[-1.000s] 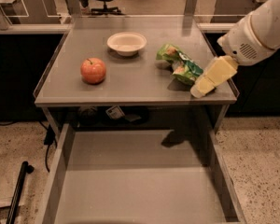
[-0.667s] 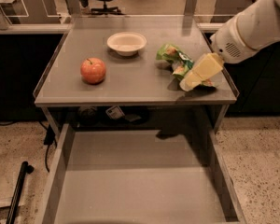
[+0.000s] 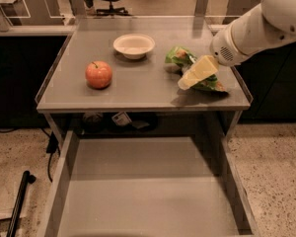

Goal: Place green rice chip bag into top drawer

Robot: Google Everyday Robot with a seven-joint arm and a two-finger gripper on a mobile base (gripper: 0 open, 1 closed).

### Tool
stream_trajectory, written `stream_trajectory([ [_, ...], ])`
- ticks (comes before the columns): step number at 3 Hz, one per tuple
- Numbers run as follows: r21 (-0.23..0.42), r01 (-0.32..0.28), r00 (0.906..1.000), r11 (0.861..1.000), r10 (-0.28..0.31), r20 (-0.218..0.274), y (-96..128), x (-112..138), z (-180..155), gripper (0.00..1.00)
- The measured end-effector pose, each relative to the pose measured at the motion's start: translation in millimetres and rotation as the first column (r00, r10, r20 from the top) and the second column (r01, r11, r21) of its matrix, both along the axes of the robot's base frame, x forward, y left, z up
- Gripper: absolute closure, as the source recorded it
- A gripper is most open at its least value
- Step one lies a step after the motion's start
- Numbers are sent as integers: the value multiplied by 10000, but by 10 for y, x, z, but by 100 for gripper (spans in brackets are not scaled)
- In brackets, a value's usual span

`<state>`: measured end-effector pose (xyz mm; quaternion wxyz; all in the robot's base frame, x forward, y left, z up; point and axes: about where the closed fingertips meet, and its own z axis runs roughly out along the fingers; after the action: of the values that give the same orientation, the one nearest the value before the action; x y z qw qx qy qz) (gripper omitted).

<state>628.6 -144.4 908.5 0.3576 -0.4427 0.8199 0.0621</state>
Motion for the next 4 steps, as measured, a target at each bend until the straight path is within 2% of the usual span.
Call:
stream_trajectory([
  [1, 75, -34, 9998, 10000, 35, -191, 94, 86, -111, 0],
  [3, 185, -304, 9948, 9994, 321, -970, 345, 187, -394, 0],
  [4, 148, -226, 9938, 9996, 241, -1082, 346, 204, -480, 0],
])
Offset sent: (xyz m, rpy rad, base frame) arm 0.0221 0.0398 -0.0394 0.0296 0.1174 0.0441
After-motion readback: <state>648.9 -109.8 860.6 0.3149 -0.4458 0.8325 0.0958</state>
